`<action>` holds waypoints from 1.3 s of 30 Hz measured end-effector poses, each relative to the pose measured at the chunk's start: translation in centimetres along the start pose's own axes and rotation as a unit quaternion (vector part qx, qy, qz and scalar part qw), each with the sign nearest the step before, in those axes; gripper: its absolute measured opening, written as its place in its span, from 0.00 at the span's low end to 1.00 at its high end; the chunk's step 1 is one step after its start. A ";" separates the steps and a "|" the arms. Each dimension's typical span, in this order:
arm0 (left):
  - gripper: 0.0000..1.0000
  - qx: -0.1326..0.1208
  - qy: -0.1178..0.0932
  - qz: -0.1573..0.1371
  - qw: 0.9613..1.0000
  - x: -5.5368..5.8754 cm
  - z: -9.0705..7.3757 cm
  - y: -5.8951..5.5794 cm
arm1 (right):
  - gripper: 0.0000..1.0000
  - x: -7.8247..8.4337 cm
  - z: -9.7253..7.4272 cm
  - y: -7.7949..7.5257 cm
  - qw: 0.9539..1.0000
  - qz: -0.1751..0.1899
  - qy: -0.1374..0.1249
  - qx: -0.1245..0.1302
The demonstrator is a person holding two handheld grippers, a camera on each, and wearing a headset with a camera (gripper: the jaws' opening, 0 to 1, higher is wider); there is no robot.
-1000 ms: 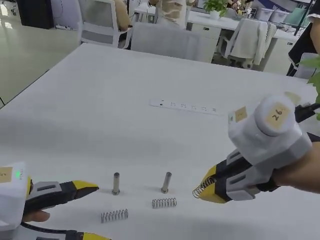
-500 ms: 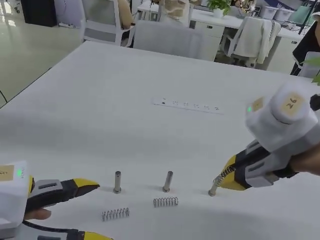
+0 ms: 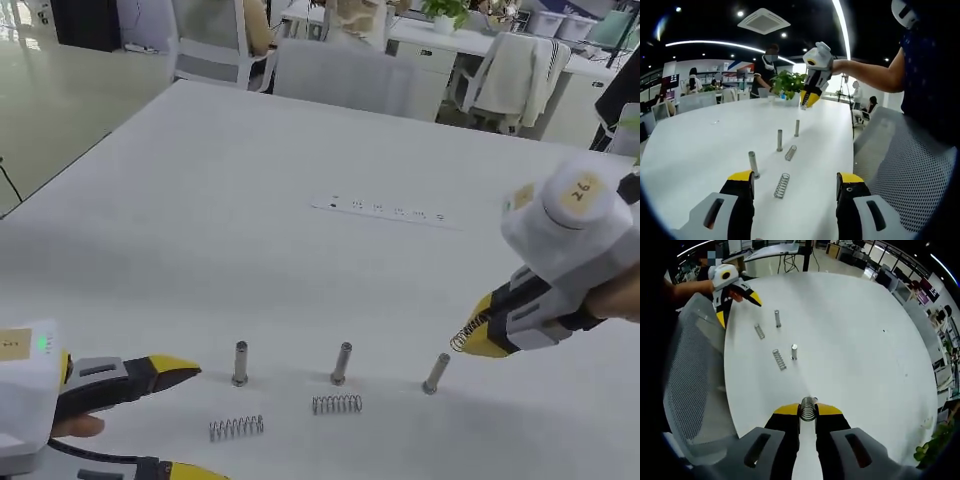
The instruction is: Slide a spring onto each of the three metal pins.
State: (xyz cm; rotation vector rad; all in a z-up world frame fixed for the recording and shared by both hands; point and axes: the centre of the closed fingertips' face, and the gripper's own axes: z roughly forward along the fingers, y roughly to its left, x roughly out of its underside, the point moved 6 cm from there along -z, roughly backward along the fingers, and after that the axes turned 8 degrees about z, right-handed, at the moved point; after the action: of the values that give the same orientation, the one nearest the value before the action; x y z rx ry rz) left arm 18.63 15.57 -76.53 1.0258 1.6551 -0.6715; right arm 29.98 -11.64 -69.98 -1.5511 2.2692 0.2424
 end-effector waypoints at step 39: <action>0.61 -0.005 0.004 -0.009 1.000 0.6 -0.5 0.0 | 0.09 1.2 5.5 -1.7 0.998 0.026 0.044 -0.034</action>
State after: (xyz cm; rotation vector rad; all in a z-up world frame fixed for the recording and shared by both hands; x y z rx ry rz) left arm 18.29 16.18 -76.93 1.0084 1.6762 -0.6713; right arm 32.32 -11.43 -75.36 -1.5665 2.3960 0.2732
